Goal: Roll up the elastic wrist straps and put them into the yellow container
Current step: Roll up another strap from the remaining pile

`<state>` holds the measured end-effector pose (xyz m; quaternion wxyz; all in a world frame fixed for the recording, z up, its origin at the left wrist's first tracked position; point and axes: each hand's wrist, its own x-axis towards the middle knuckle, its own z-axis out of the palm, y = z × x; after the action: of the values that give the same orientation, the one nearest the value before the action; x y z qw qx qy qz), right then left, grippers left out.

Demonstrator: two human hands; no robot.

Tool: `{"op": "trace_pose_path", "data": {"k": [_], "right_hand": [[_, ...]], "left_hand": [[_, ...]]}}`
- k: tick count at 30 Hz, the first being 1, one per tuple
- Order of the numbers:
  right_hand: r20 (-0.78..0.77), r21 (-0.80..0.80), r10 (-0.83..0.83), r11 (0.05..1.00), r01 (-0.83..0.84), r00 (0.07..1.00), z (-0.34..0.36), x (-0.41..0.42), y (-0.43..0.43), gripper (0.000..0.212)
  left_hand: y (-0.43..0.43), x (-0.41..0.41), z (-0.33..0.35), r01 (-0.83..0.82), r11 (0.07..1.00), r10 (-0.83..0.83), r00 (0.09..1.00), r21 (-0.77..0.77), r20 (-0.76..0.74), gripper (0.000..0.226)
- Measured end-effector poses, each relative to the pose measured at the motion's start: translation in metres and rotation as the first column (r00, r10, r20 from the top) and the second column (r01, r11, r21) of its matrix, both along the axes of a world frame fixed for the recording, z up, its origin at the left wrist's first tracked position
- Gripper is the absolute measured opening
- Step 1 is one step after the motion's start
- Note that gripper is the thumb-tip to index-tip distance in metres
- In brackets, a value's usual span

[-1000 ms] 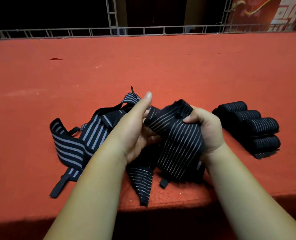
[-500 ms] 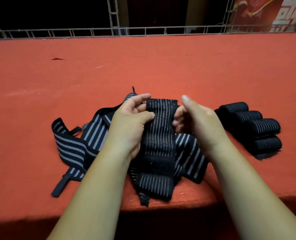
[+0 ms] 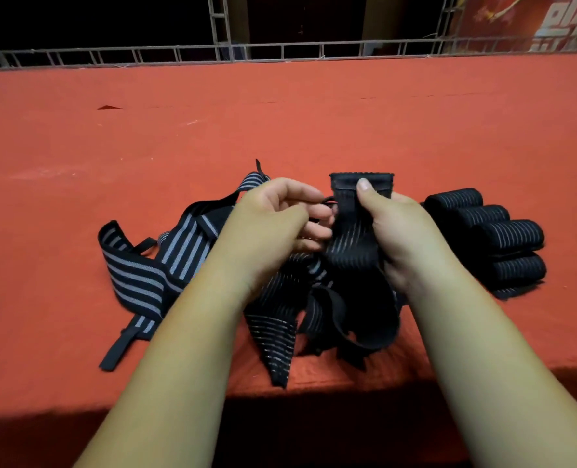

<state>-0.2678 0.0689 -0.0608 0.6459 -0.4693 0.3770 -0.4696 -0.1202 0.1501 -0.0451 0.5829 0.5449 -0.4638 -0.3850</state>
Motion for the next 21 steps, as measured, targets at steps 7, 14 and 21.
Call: {"op": "trace_pose_path", "data": {"k": [7,14,21], "right_hand": [[-0.191,0.206,0.243,0.957,-0.203,0.951,-0.009,-0.008,-0.020,0.031],[-0.417,0.066,0.309,0.948,-0.311,0.855,-0.012,-0.004,0.006,0.023],[-0.525,0.046,0.382,0.905,-0.423,0.761,-0.009,-0.006,0.026,0.019]], "left_hand": [[0.023,0.036,-0.003,0.138,0.961,-0.259,0.741,0.238,0.619,0.051],[0.047,0.035,-0.011,0.068,0.811,-0.572,0.296,0.581,0.765,0.058],[0.047,0.050,-0.024,0.093,0.859,-0.492,0.418,0.503,0.764,0.045]]}}
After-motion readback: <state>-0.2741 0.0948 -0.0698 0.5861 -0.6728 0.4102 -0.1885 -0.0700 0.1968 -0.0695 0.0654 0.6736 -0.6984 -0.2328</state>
